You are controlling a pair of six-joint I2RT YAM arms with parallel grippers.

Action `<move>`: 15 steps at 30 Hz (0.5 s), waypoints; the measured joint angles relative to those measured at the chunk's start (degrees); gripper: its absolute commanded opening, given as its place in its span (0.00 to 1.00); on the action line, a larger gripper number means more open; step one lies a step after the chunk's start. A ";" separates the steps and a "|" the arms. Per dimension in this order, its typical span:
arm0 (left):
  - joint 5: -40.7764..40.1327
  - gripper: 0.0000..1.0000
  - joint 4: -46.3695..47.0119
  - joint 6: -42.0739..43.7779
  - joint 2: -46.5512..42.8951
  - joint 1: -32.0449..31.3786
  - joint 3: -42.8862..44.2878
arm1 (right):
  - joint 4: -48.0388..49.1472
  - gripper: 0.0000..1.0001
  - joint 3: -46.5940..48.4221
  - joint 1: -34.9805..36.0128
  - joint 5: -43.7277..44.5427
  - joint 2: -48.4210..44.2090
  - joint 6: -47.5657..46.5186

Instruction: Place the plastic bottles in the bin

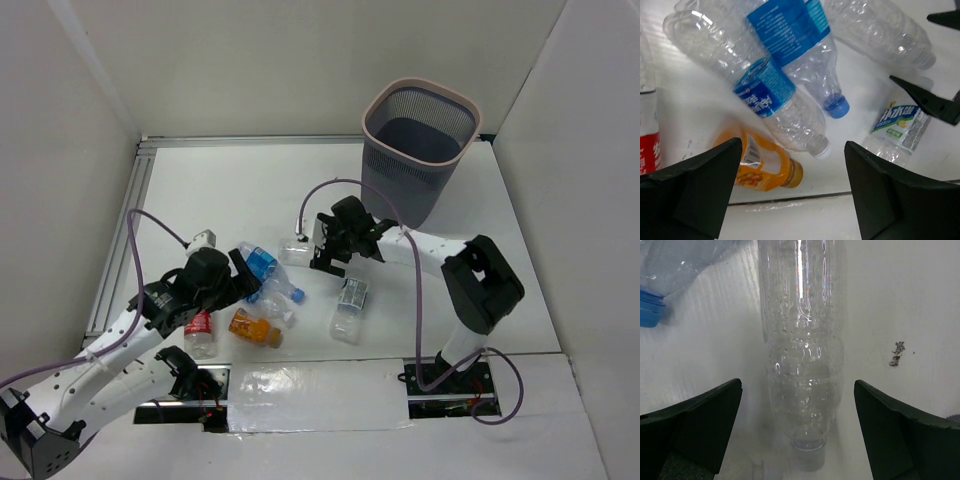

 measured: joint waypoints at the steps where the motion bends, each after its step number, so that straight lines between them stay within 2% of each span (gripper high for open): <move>1: -0.35 0.97 -1.51 -1.16 -0.13 -0.46 0.31 | 0.15 1.00 0.48 0.00 -0.09 1.27 -0.15; 4: -1.09 0.98 -5.31 -4.33 -0.63 -1.79 1.33 | 0.96 1.00 0.94 0.00 -0.13 4.59 -1.07; 8: -1.55 1.00 -9.77 -9.09 -0.83 -3.50 2.32 | 0.98 0.75 1.75 -0.17 -1.07 8.44 -2.19; 9: -1.60 1.00 -10.71 -10.56 -0.74 -3.74 2.34 | 0.70 0.58 2.56 -0.33 -1.88 9.11 -2.58; 10: -1.51 1.00 -11.74 -11.93 -0.50 -3.87 2.32 | 0.31 0.51 3.65 -0.59 -2.14 9.90 -2.91; 14: -0.96 1.00 -14.01 -15.98 0.48 -3.93 1.75 | -3.87 0.30 9.07 -1.95 -7.13 11.28 -2.71; 15: -0.74 1.00 -14.43 -16.48 0.68 -3.93 1.42 | -4.00 0.30 10.73 -2.45 -7.39 11.28 -2.69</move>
